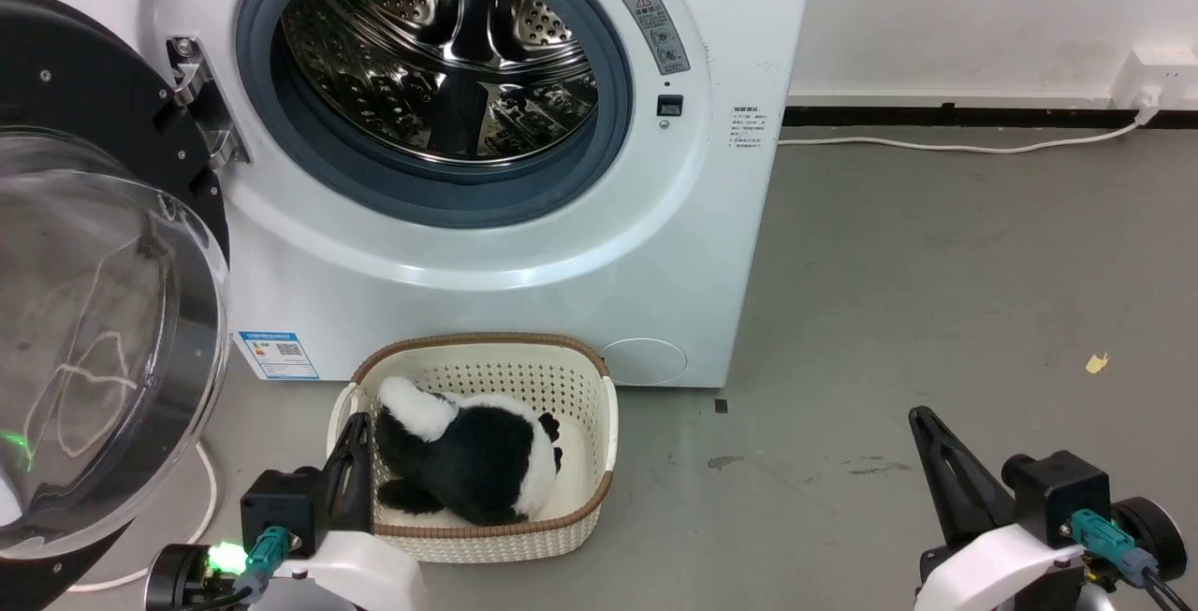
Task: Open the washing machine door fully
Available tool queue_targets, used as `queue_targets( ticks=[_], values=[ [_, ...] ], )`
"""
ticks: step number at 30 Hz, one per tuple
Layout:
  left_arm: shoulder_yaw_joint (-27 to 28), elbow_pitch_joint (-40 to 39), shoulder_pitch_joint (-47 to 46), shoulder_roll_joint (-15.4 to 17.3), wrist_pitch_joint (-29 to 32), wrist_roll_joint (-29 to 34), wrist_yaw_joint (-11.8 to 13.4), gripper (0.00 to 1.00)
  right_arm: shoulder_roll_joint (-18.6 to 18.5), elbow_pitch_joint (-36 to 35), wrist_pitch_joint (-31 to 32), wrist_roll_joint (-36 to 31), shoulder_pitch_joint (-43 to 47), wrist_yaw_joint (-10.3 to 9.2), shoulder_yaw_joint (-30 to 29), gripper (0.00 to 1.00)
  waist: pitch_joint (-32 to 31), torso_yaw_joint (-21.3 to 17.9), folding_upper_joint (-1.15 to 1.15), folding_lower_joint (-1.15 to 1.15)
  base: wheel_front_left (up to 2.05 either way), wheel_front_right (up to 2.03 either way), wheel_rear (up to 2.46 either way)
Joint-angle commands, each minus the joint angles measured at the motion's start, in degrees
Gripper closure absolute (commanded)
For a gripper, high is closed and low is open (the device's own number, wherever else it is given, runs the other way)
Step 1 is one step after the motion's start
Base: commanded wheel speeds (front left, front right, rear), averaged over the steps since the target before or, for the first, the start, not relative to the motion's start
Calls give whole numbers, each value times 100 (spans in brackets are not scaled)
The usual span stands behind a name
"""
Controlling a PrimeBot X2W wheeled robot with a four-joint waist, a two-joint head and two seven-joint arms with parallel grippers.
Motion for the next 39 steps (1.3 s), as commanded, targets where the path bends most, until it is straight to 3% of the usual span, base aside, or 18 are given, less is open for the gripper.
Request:
queue_targets(
  ticks=[1, 39],
  values=[
    [-1, -20, -88, 3, 2, 50, -26, 100, 20, 12, 3, -43, -70, 5, -5, 100, 0, 0, 0, 0, 0, 0, 0],
    [-1, -20, -88, 3, 2, 50, -26, 100, 20, 12, 3, -43, -70, 5, -5, 100, 0, 0, 0, 0, 0, 0, 0]
  ],
)
